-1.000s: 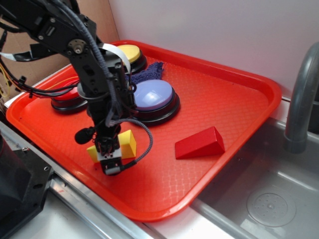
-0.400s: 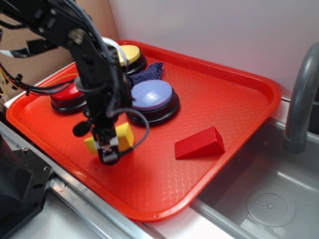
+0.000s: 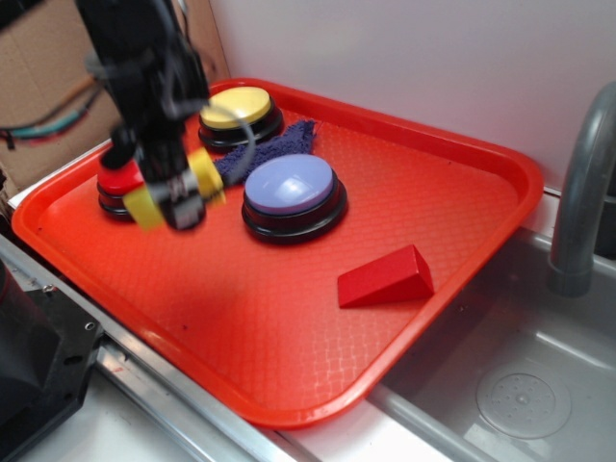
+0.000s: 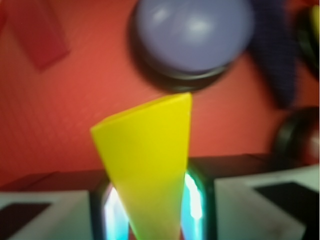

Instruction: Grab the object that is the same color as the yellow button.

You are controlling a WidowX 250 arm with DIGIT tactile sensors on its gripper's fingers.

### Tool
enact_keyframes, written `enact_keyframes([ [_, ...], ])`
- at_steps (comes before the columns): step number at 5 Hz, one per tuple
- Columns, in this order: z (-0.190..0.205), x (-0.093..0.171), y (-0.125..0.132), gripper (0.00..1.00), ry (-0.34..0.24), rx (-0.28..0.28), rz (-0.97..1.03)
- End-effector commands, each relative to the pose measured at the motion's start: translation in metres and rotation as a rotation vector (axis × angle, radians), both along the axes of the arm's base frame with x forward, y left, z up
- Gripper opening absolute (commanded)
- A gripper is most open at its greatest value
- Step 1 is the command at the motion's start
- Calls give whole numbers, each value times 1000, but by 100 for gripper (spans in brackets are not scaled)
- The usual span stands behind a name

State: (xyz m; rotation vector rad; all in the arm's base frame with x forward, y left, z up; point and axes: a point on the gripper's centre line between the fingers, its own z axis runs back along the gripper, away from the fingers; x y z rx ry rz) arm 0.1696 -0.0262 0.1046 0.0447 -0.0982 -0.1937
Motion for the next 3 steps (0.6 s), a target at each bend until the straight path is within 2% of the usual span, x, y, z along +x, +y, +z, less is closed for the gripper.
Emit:
enact_keyframes([
  [1,67,10,46,0,-82,15,369],
  [2,78,8,69,0,-100,-34,447],
  [3,79,9,74,0,-117,-39,462],
])
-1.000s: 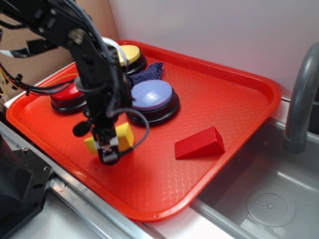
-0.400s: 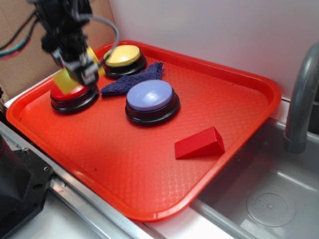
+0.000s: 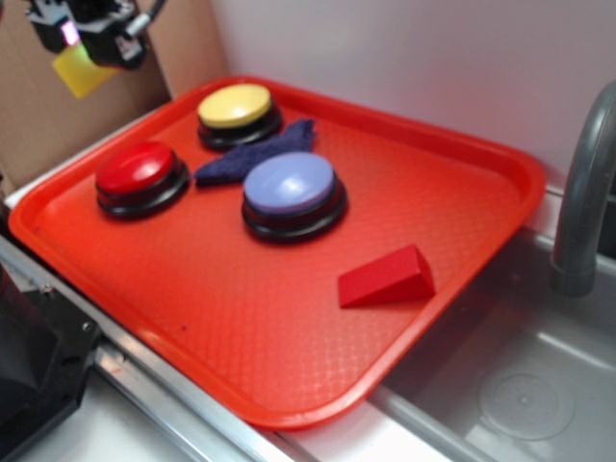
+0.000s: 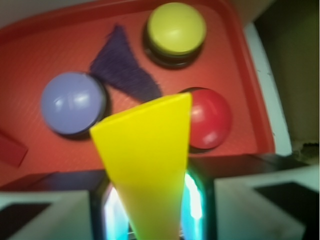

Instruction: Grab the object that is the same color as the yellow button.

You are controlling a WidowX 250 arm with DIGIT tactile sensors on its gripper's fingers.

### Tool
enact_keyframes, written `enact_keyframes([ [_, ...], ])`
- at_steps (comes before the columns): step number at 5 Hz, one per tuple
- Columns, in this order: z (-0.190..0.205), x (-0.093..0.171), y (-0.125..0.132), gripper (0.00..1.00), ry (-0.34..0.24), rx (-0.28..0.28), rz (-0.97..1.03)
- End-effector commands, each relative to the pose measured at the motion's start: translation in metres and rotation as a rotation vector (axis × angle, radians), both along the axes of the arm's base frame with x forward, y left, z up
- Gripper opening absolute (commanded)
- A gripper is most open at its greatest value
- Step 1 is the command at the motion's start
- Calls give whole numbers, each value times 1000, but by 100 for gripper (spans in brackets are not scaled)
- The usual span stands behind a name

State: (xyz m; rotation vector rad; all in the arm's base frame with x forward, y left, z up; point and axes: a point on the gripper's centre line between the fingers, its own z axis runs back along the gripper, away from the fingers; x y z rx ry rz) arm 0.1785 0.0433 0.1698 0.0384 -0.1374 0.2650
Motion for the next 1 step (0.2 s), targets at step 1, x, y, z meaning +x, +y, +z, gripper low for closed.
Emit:
enact_keyframes([
  [1,11,0,4,0,-62,35,61],
])
